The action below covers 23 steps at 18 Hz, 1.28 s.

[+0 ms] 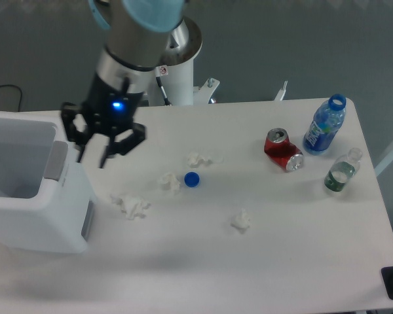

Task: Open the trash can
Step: 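Withdraw the gripper from the open bin toward the red can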

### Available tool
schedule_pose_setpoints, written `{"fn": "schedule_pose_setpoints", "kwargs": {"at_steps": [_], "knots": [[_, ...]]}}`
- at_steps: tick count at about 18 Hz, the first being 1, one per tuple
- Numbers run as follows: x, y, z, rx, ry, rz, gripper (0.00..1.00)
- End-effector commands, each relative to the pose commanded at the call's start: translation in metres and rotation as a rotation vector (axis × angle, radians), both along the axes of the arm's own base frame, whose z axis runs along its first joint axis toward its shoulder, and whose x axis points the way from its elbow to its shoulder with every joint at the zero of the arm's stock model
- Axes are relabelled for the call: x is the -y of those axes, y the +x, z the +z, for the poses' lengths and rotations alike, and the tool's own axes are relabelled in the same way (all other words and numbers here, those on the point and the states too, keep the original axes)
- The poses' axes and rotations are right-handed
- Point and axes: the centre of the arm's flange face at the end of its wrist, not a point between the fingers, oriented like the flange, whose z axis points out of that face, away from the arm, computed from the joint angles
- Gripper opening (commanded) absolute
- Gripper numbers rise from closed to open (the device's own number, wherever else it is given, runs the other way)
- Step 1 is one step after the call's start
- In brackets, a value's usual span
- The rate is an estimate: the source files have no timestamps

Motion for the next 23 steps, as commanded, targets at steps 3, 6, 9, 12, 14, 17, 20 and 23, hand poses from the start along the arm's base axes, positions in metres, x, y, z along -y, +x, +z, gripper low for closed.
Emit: {"fn": "schedule_pose_setpoints", "kwargs": {"at_steps": [3,6,9,12,14,17,20,23], "knots": [[0.014,-0.029,-0.009,-0.036,-0.044,0.038,0.49],[0.027,-0.053,-0.019,-0.040,-0.071,0.078,0.50],[0.036,-0.076,-0.031,-0.033,-0.089,0.113,0.53],[0.042,-0.087,-0.037,-0.040,-0.118,0.139,0.58],[0.046,-0.097,-0.043,-0.036,-0.122,0.156,0.65],[0.054,-0.113,-0.048,-0.027,-0.122,0.197,1.00],[0.062,-0.123,-0.050,-0.007,-0.127,0.247,1.00],[0.075,-0.145,-0.055,0.024,-0.131,0.338,1.00]]}}
